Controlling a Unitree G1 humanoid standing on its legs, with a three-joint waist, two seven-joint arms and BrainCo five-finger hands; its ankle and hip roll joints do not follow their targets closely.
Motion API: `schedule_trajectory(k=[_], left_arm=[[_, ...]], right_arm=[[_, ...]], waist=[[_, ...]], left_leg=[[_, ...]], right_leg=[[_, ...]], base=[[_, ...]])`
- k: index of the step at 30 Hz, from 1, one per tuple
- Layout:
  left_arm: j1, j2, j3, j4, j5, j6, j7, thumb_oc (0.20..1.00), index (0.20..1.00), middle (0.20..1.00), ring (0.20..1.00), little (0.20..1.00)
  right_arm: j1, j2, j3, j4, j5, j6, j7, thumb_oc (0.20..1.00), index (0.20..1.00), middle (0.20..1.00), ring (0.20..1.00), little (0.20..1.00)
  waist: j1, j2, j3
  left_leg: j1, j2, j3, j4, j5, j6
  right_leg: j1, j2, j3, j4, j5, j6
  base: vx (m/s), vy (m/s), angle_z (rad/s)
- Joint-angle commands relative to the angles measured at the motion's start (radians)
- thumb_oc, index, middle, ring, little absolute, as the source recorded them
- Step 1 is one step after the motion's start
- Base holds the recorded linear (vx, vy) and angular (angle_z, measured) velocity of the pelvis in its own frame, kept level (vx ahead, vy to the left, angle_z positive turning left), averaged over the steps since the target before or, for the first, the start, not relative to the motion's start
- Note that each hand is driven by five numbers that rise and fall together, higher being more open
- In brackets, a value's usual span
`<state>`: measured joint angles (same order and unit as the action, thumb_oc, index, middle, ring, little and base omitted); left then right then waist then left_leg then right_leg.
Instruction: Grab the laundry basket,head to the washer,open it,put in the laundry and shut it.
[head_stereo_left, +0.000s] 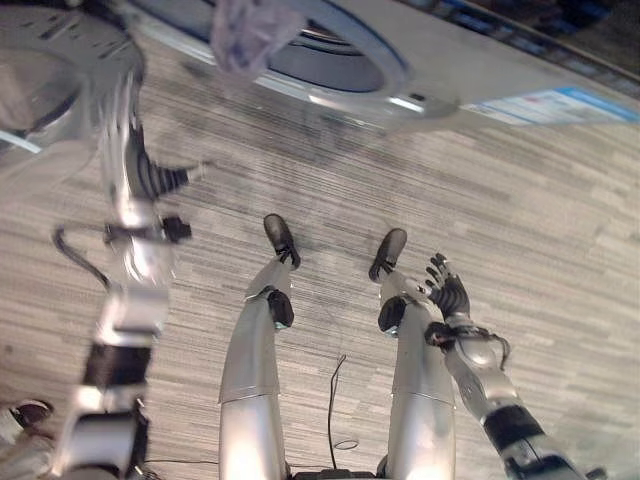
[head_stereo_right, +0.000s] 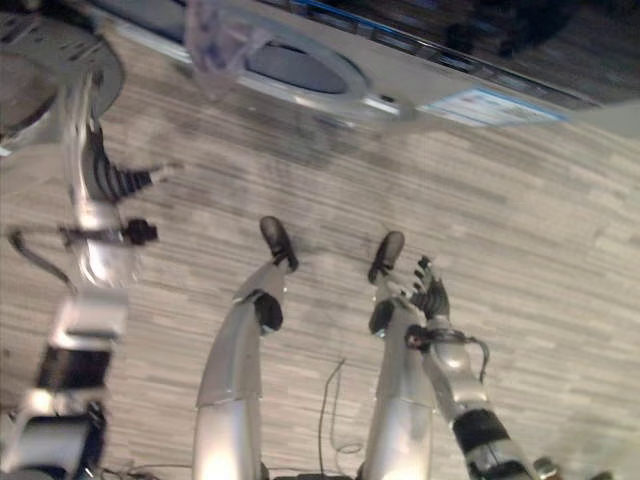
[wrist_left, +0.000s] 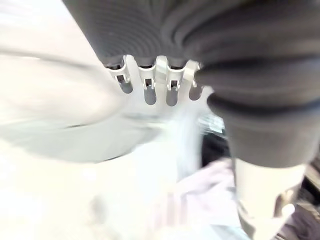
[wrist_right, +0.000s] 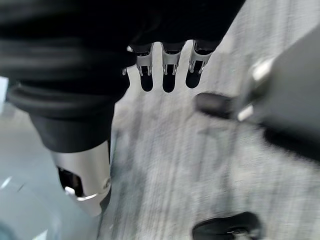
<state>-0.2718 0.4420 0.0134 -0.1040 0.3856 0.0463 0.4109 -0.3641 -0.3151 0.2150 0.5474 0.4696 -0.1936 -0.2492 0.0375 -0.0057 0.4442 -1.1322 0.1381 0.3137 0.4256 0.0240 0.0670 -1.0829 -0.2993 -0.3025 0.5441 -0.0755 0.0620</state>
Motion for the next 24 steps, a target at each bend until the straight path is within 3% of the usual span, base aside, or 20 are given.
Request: schedule_trajectory(k=[1,5,8,9,11,15,19,24], left_arm=[[-0.104,0.091,-0.116,0.022,-0.14,-0.107,0.024,1.0,1.0,1.0,1.0,1.0],[0.008,0.084,-0.16,0.028,-0.238,-0.135,-0.021,1.0,1.0,1.0,1.0,1.0],[0.111,0.125,-0.227,0.034,-0.307,-0.168,-0.058,1.0,1.0,1.0,1.0,1.0],[0.11,0.127,-0.226,0.032,-0.309,-0.17,-0.058,1.0,1.0,1.0,1.0,1.0],[0.162,0.126,-0.281,0.058,-0.371,-0.182,-0.072,1.0,1.0,1.0,1.0,1.0],[0.16,0.125,-0.321,0.06,-0.39,-0.188,-0.083,1.0,1.0,1.0,1.0,1.0],[0.146,0.111,-0.357,0.061,-0.415,-0.193,-0.087,1.0,1.0,1.0,1.0,1.0],[0.146,0.107,-0.368,0.038,-0.443,-0.215,-0.073,1.0,1.0,1.0,1.0,1.0]], right_arm=[[-0.026,-0.017,-0.04,-0.032,-0.035,-0.003,-0.087,1.0,1.0,1.0,1.0,1.0],[-0.14,-0.036,-0.052,0.027,-0.037,0.008,-0.128,1.0,1.0,1.0,1.0,1.0],[-0.349,-0.074,-0.074,0.196,0.0,0.007,-0.184,1.0,1.0,1.0,1.0,1.0],[-0.362,-0.076,-0.074,0.213,0.005,0.001,-0.18,1.0,1.0,1.0,1.0,1.0],[-0.457,-0.105,-0.079,0.318,0.064,-0.013,-0.188,1.0,1.0,1.0,1.0,1.0],[-0.508,-0.106,-0.079,0.407,0.113,-0.025,-0.172,1.0,1.0,1.0,1.0,1.0],[-0.526,-0.016,-0.071,0.516,0.168,-0.016,-0.138,1.0,1.0,1.0,1.0,1.0],[-0.581,0.03,-0.09,0.591,0.214,-0.023,-0.123,1.0,1.0,1.0,1.0,1.0]], waist=[[0.016,0.042,-0.006],[0.059,0.056,-0.002],[0.136,0.085,0.006],[0.134,0.088,0.01],[0.191,0.101,0.024],[0.216,0.117,0.024],[0.25,0.124,0.013],[0.285,0.142,-0.003]], left_leg=[[0.006,-0.035,-0.08,-0.098,-0.034,-0.055],[0.024,-0.054,-0.108,-0.119,-0.013,-0.059],[0.044,-0.075,-0.143,-0.153,0.015,-0.064],[0.046,-0.076,-0.148,-0.155,0.017,-0.065],[0.048,-0.092,-0.188,-0.174,0.038,-0.077],[0.032,-0.105,-0.212,-0.173,0.046,-0.084],[-0.006,-0.124,-0.229,-0.155,0.042,-0.083],[-0.036,-0.14,-0.247,-0.14,0.034,-0.081]], right_leg=[[0.087,0.032,-0.031,0.051,-0.178,-0.025],[0.125,0.019,-0.076,0.067,-0.203,-0.038],[0.162,0.001,-0.128,0.075,-0.223,-0.042],[0.168,0.001,-0.135,0.074,-0.224,-0.042],[0.193,-0.012,-0.182,0.091,-0.265,-0.057],[0.193,-0.02,-0.214,0.112,-0.299,-0.073],[0.184,-0.037,-0.238,0.145,-0.32,-0.079],[0.176,-0.058,-0.26,0.183,-0.35,-0.083]], base=[[-0.01,-0.093,0.34],[0.0,-0.088,0.26],[-0.01,-0.047,0.33],[0.01,-0.112,0.3],[0.05,-0.159,0.55],[0.04,-0.037,0.38],[0.04,0.005,0.3],[0.05,0.01,0.18]])
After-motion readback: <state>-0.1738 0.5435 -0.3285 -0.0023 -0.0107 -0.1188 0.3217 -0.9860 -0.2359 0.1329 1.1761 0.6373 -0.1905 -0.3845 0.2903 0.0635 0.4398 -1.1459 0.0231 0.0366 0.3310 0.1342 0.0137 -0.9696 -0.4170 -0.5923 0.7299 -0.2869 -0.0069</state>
